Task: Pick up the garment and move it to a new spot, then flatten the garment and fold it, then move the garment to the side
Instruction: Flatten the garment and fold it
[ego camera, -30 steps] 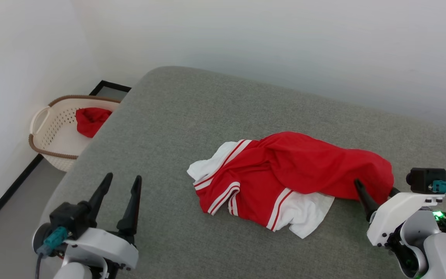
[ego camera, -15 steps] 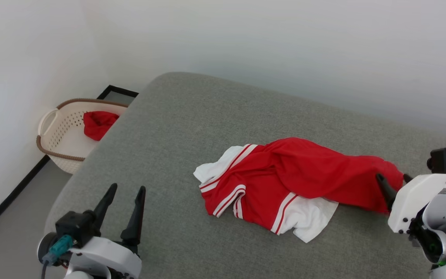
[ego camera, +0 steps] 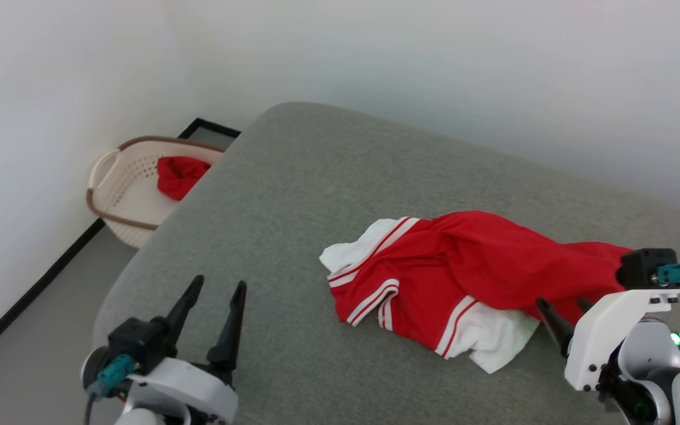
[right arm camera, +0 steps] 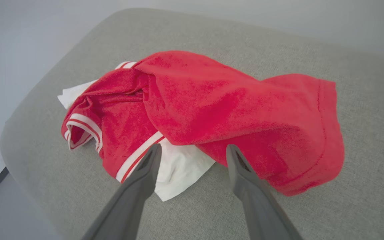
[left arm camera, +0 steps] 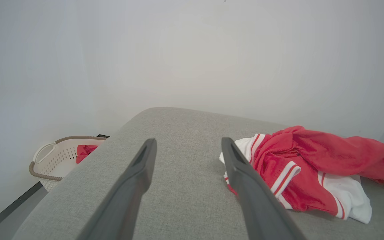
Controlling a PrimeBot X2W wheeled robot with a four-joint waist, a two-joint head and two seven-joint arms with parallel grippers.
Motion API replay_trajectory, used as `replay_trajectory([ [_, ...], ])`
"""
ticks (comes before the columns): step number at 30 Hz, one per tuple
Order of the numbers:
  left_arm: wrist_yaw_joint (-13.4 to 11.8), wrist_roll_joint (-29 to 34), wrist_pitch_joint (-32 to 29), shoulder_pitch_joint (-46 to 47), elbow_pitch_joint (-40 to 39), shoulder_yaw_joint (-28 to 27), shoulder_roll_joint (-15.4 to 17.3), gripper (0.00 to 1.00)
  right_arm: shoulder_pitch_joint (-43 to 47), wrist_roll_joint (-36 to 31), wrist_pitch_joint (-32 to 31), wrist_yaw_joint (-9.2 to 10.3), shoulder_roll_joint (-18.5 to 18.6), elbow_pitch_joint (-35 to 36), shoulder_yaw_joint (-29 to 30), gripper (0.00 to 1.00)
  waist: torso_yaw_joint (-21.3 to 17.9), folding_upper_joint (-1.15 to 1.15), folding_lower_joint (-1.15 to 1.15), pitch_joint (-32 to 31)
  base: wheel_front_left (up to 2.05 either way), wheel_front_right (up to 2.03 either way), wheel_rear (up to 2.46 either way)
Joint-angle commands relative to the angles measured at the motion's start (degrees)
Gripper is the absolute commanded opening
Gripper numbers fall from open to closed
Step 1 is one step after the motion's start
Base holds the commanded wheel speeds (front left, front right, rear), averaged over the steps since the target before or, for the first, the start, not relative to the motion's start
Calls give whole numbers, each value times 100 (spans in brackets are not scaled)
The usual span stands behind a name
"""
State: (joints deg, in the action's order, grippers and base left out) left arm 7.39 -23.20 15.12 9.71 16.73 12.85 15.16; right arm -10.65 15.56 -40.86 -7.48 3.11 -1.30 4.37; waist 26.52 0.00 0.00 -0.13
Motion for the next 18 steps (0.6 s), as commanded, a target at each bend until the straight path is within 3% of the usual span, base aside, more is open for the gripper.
replay_trajectory([
  [1, 13, -18, 2, 85, -22, 41, -36, 100, 96, 12, -71, -2, -13, -19, -49, 100, 188, 0, 0, 158, 0, 0, 0],
  [10, 13, -30, 2, 214, -144, -54, -242, 100, -151, -284, -419, -2, -23, -482, -433, 100, 382, 0, 0, 615, 0, 0, 0],
  [18, 13, 25, 2, 282, -227, -126, -464, 100, -588, -646, -541, -2, -19, -1300, -330, 100, 460, 0, 0, 916, 0, 0, 0],
])
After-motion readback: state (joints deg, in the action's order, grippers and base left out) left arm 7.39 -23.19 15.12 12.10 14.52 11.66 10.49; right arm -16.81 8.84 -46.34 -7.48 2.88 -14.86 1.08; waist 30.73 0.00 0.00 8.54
